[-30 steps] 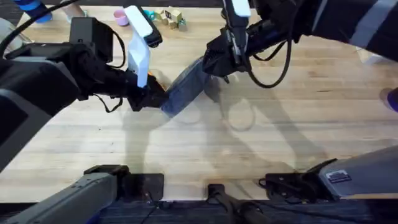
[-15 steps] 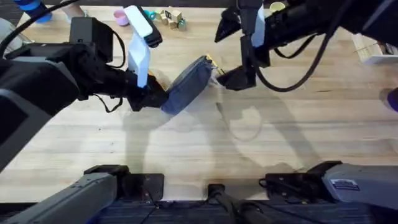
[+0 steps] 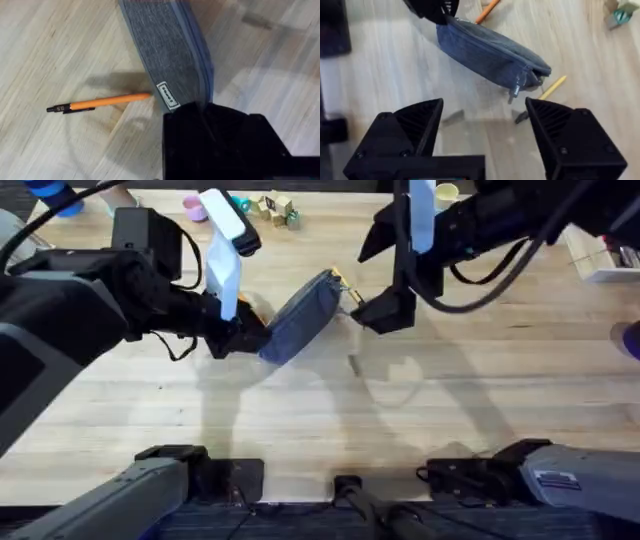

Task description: Unzip the bag, pick up the pens from the table one at a time and place them inside, then zip the bag closed.

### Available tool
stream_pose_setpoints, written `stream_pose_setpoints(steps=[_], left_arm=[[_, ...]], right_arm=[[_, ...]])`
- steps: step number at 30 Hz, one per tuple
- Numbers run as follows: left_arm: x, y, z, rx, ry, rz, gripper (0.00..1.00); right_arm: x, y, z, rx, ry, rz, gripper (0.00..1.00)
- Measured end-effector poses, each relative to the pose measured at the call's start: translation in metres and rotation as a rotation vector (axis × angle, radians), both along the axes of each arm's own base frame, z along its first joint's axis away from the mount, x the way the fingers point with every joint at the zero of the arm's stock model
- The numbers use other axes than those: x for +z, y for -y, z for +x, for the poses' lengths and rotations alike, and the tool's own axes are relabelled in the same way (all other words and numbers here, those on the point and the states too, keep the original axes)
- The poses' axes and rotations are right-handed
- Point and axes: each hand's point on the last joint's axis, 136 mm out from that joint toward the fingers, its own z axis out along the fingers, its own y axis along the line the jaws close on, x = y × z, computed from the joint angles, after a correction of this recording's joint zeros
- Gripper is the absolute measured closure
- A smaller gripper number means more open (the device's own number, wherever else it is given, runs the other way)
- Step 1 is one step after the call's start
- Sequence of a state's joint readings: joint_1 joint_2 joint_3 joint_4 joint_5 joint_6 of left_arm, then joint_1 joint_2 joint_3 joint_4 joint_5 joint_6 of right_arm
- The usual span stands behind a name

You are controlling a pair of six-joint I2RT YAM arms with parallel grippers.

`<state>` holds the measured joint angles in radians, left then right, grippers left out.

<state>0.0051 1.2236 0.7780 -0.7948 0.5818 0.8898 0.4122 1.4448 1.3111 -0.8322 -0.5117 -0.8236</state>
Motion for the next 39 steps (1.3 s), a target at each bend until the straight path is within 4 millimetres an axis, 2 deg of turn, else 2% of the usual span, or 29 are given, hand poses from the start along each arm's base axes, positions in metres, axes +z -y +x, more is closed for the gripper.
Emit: stream_pose_setpoints(steps=[18, 39], left_arm=[[0.0001, 0.0000, 0.0000, 0.000, 0.000, 0.000, 0.958], [0.0000, 0.0000, 0.0000, 0.000, 0.000, 0.000, 0.957]], right_arm=[[0.0053, -0.0036, 0.0081, -0.256, -0.186, 0.087, 0.005], [0.0049, -0.0034, 0.0074, -0.286, -0.215, 0.093, 0.005]])
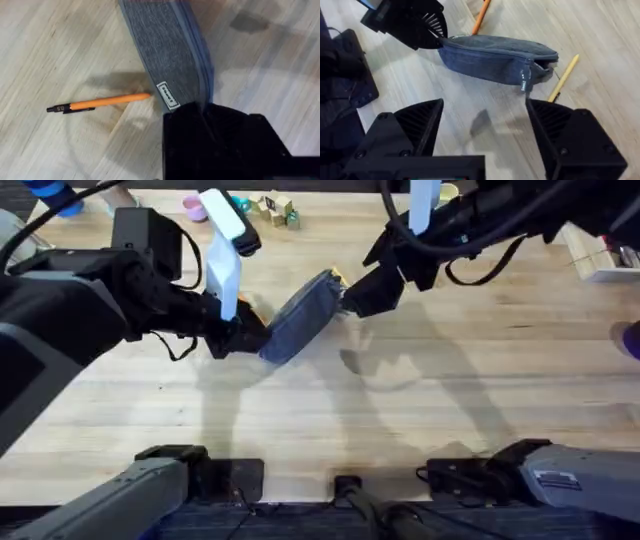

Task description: Unzip the bag, pick up the pens from the table one at a time and place them inside, then zip the bag closed.

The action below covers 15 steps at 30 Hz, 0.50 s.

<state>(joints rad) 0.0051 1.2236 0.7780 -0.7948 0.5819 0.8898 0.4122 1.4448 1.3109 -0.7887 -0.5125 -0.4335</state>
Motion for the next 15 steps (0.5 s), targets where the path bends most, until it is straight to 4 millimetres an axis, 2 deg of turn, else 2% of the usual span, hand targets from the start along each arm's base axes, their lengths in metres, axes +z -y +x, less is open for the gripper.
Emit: stream_pose_setpoints(steps=[15], left_arm=[[0.0000, -0.0001, 0.0000, 0.000, 0.000, 0.000, 0.957]], right_arm=[[0.0032, -0.0013, 0.0067, -0.006, 0.033, 0.005, 0.005]])
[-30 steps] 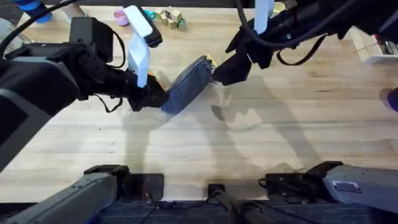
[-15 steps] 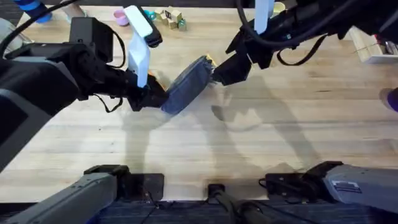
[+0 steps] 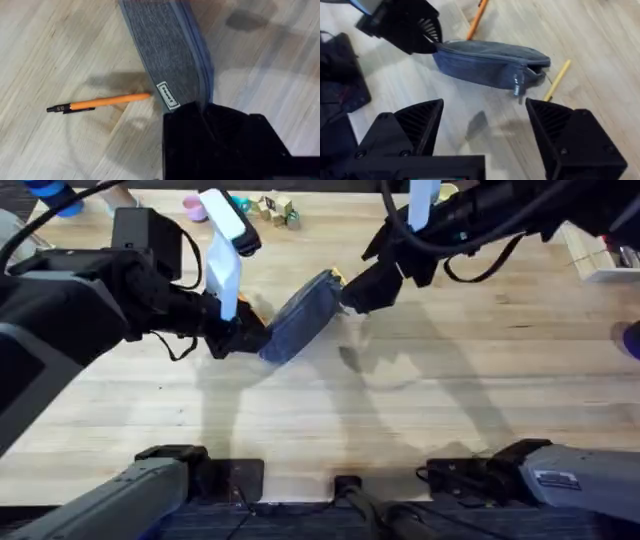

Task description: Unzip the bag, pick up the pens from the table one at a time and place them inside, then zip the bag closed.

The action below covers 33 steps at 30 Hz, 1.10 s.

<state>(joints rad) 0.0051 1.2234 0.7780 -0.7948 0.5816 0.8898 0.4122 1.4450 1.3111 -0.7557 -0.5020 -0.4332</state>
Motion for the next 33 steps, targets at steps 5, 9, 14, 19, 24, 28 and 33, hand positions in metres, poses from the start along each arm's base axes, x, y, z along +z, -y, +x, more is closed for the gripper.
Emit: stream_pose_setpoints(steps=[5, 9, 14, 19, 24, 28, 33], left_arm=[[0.000, 0.000, 0.000, 0.000, 0.000, 0.000, 0.958], [0.000, 0.000, 0.000, 0.000, 0.000, 0.000, 0.957], [0.000, 0.000, 0.000, 0.000, 0.000, 0.000, 0.957], [0.000, 0.000, 0.000, 0.000, 0.000, 0.000, 0.957], [0.000, 0.000, 0.000, 0.000, 0.000, 0.000, 0.957], [0.000, 0.000, 0.000, 0.000, 0.000, 0.000, 0.957], [0.000, 0.000, 0.000, 0.000, 0.000, 0.000, 0.957]], right_arm=[[-0.016, 0.007, 0.010, -0.036, -0.008, -0.064, 0.005], [-0.042, 0.007, 0.020, -0.049, -0.055, -0.112, 0.005], [-0.067, 0.002, 0.034, -0.063, -0.084, -0.126, 0.005], [-0.085, -0.003, 0.047, -0.091, -0.108, -0.123, 0.005], [-0.093, -0.006, 0.054, -0.124, -0.132, -0.113, 0.005], [-0.091, -0.009, 0.060, -0.147, -0.124, -0.093, 0.006], [-0.096, -0.010, 0.062, -0.167, -0.143, -0.088, 0.010]])
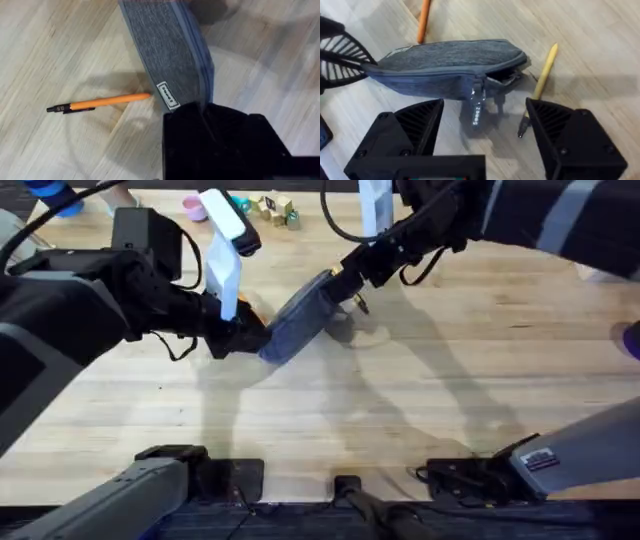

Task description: Unzip the bag, pick up the pens from the table one at a time and place them inside, then zip the bag closed.

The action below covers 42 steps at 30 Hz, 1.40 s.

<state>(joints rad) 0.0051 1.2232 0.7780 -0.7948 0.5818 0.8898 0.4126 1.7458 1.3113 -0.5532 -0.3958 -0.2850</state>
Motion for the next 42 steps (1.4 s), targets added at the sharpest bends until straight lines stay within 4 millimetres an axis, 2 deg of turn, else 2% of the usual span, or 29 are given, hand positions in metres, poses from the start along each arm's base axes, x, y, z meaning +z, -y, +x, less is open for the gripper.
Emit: stream_pose_setpoints(steps=[6, 14, 19, 28, 30, 31, 32, 33, 42], left_arm=[[0.000, 0.000, 0.000, 0.000, 0.000, 0.000, 0.957], [0.000, 0.000, 0.000, 0.000, 0.000, 0.000, 0.957], [0.000, 0.000, 0.000, 0.000, 0.000, 0.000, 0.957], [0.000, 0.000, 0.000, 0.000, 0.000, 0.001, 0.957], [0.000, 0.000, 0.000, 0.000, 0.000, 0.001, 0.957], [0.000, 0.000, 0.000, 0.000, 0.000, 0.001, 0.957], [0.000, 0.000, 0.000, 0.001, 0.000, 0.001, 0.957], [0.000, 0.000, 0.000, 0.001, 0.000, 0.002, 0.957], [0.000, 0.000, 0.000, 0.001, 0.000, 0.002, 0.958]], right_arm=[[-0.012, -0.002, 0.001, -0.022, -0.039, -0.003, 0.105], [-0.011, -0.005, 0.004, -0.031, -0.031, 0.008, 0.370], [-0.011, -0.006, 0.004, -0.029, -0.031, 0.008, 0.455], [-0.010, -0.014, 0.003, -0.016, -0.011, 0.008, 0.671], [-0.010, -0.013, 0.004, -0.019, -0.008, 0.004, 0.749], [-0.010, -0.012, 0.005, -0.021, -0.005, 0.002, 0.808], [-0.011, -0.012, 0.005, -0.024, -0.003, -0.003, 0.908], [-0.011, -0.011, 0.006, -0.028, -0.001, -0.006, 0.950], [-0.011, -0.010, 0.006, -0.031, -0.001, -0.009, 0.972]])
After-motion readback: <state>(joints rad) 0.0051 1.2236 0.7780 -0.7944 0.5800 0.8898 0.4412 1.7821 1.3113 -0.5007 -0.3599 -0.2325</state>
